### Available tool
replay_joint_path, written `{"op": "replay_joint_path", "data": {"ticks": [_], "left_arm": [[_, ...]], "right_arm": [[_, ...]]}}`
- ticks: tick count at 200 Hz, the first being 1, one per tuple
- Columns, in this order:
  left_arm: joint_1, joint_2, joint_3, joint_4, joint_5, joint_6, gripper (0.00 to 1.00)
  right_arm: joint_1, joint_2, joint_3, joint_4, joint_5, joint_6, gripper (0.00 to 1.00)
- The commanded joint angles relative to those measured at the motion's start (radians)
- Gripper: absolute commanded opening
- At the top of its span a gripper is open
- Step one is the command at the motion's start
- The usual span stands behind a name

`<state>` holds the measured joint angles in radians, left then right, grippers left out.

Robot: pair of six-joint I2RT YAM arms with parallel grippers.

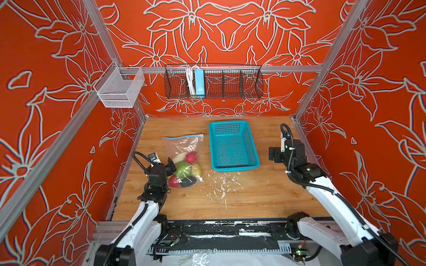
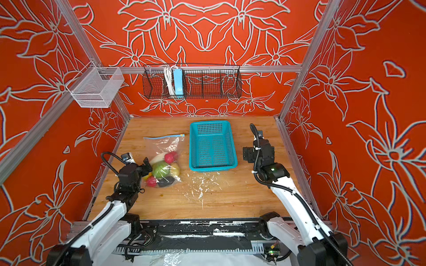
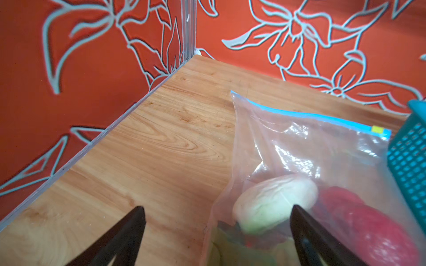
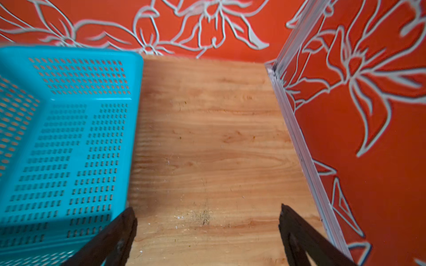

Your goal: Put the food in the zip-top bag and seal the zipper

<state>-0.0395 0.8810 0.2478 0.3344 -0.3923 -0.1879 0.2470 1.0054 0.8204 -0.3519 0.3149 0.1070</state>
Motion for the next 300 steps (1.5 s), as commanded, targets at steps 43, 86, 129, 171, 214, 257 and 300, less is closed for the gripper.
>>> {"op": "replay_joint_path", "data": {"ticks": [43, 86, 129, 171, 214, 257, 300], "left_arm": [[0.02, 0.3, 0.034, 0.25, 0.104, 0.095, 0.97], [0.032, 0.28, -0.084, 0.425, 0.22, 0.134, 0.97], [0.064, 0.423, 0.053, 0.323, 0.317, 0.152, 0.97], [0.109, 0.424, 0.059, 0.305, 0.381, 0.13, 0.97], [0.11, 0.42, 0.06, 0.304, 0.382, 0.13, 0.97], [0.109, 0.42, 0.059, 0.306, 0.382, 0.13, 0.97], [0.109, 0.419, 0.058, 0.305, 0.383, 0.13, 0.97]], "right_arm": [[-0.09, -0.014, -0.17, 0.259, 0.071, -0.021, 0.98], [-0.146, 0.04, -0.277, 0.441, 0.052, 0.025, 0.98], [-0.186, 0.119, -0.348, 0.652, -0.005, 0.063, 0.98], [-0.228, 0.198, -0.396, 0.798, 0.043, 0.029, 0.98], [-0.248, 0.22, -0.481, 0.936, 0.062, 0.059, 0.98], [-0.247, 0.255, -0.538, 1.059, 0.049, 0.051, 0.98], [-0.242, 0.262, -0.56, 1.114, 0.023, 0.029, 0.98]]}}
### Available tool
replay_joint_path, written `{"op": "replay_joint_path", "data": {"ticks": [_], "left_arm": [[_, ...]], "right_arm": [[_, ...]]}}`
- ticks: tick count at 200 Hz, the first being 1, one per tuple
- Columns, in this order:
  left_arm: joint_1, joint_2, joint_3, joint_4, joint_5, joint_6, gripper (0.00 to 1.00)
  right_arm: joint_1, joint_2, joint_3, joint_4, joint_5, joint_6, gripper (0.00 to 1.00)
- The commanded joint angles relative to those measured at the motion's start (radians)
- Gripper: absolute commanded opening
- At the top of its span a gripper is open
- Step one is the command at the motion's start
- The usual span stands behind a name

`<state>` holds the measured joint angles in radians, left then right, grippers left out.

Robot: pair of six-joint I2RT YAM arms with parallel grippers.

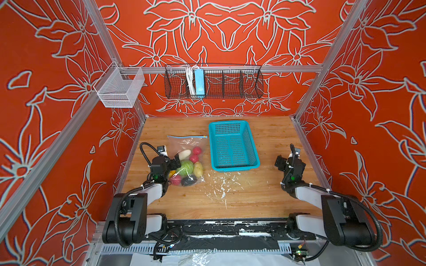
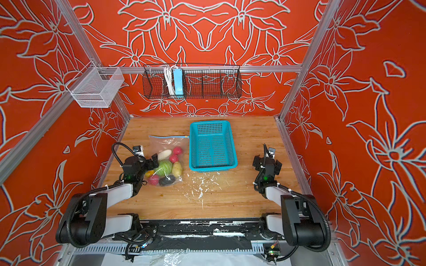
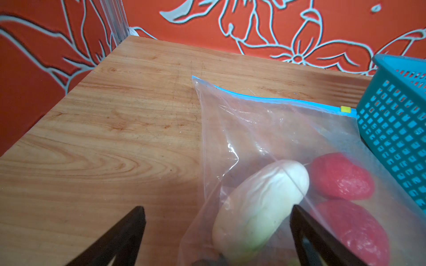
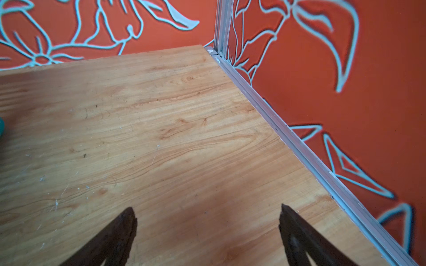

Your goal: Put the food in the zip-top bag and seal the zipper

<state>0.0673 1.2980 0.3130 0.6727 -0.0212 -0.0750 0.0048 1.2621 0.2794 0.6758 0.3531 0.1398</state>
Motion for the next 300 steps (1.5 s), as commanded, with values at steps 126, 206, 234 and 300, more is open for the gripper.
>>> {"op": "replay_joint_path", "data": {"ticks": [126, 206, 234, 300], "left_arm": [[0.0, 0.004, -0.005, -0.034, 0.01, 0.018, 0.97], [0.0, 0.003, -0.006, -0.034, 0.009, 0.018, 0.97], [0.001, 0.004, -0.005, -0.034, 0.01, 0.018, 0.97], [0.0, 0.004, -0.005, -0.034, 0.01, 0.018, 0.97]], "right_arm": [[0.019, 0.135, 0.047, 0.085, -0.283, -0.143, 0.98], [0.023, 0.15, 0.055, 0.101, -0.296, -0.152, 0.98], [0.023, 0.149, 0.055, 0.099, -0.296, -0.151, 0.98], [0.023, 0.148, 0.055, 0.099, -0.296, -0.152, 0.98]]}}
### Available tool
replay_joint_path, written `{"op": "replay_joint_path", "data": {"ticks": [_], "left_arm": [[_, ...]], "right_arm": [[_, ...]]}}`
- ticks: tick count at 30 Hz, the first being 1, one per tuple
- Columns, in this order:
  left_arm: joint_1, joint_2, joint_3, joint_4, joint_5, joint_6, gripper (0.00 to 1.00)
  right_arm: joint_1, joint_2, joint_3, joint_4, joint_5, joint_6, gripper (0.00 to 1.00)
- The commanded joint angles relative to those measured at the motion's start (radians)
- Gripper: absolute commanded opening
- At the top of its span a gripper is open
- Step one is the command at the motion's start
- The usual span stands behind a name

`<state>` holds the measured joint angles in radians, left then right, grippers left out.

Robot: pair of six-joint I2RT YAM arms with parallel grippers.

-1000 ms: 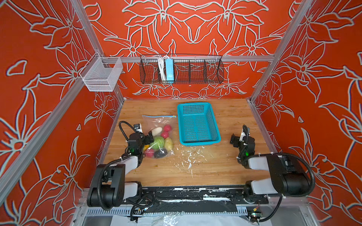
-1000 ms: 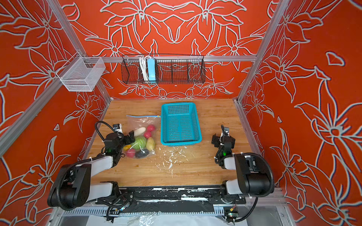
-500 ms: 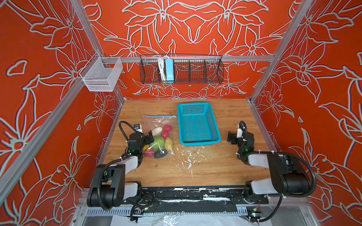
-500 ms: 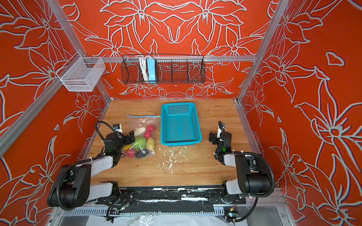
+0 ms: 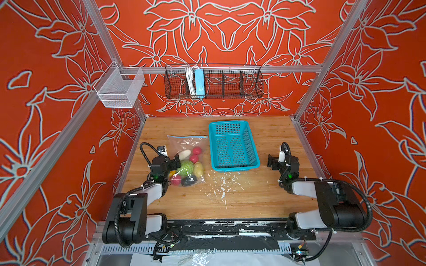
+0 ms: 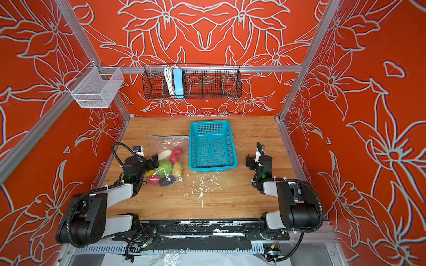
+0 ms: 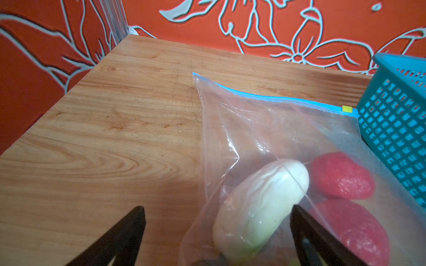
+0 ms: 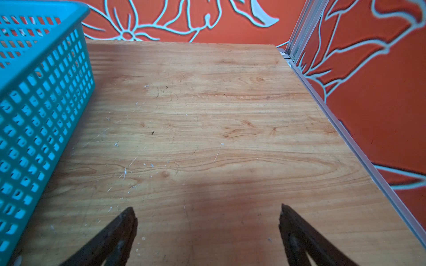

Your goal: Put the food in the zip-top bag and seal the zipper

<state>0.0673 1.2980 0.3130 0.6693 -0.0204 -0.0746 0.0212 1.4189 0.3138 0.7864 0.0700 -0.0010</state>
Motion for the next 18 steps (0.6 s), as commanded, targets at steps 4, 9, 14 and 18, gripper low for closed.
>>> {"op": "replay_joint_path", "data": {"ticks": [4, 9, 14, 18], "left_arm": [[0.0, 0.003, -0.005, -0.031, 0.009, 0.018, 0.97], [0.001, 0.003, -0.005, -0.031, 0.01, 0.018, 0.97], [0.001, 0.004, -0.006, -0.031, 0.009, 0.018, 0.97], [0.0, 0.004, -0.005, -0.031, 0.01, 0.018, 0.97]], "right_arm": [[0.006, -0.008, 0.021, -0.012, -0.013, -0.012, 0.98], [0.006, -0.009, 0.021, -0.012, -0.013, -0.011, 0.98], [0.006, -0.002, 0.028, -0.02, -0.013, -0.011, 0.98], [0.006, -0.01, 0.02, -0.012, -0.013, -0.011, 0.98]]}}
